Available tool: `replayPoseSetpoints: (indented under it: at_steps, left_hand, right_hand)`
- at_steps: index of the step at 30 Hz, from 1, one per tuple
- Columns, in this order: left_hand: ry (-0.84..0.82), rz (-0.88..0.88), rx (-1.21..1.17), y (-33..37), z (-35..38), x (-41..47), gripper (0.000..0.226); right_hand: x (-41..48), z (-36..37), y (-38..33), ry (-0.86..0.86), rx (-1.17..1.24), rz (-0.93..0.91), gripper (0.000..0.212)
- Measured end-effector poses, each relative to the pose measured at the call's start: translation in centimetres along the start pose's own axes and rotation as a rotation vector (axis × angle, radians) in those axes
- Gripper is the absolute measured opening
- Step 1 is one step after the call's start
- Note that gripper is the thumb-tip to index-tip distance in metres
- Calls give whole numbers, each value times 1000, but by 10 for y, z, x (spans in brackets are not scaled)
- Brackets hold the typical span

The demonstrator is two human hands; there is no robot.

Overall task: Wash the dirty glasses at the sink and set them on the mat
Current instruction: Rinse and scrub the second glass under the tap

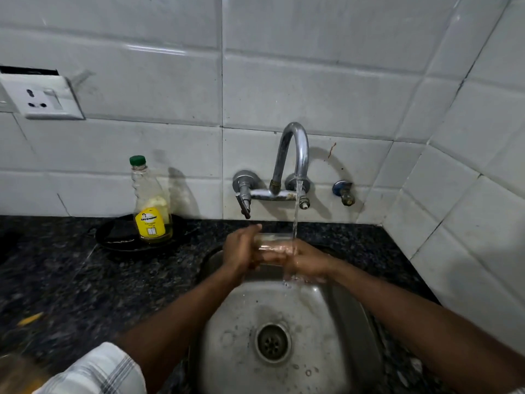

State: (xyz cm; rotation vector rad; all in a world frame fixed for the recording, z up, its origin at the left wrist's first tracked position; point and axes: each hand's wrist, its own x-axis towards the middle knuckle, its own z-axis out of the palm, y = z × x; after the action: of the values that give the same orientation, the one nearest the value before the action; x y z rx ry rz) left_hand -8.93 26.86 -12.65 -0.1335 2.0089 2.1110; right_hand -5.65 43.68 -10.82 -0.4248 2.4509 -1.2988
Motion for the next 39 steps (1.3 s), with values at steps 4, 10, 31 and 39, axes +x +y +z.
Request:
replayPoseSetpoints:
  at_steps: [4, 10, 31, 39]
  left_hand:
    - [19, -144, 64, 4, 0, 0, 26]
    - [42, 148, 129, 9, -6, -2, 30]
    - [97, -266, -76, 13, 4, 0, 29]
    - [338, 396, 157, -3, 28, -13, 13]
  right_hand:
    - [0, 3, -8, -79, -211, -186, 71]
    - [4, 0, -3, -28, -98, -134, 61]
    - [-5, -10, -17, -141, 27, -95, 51]
    - [22, 20, -34, 812, 391, 288, 51]
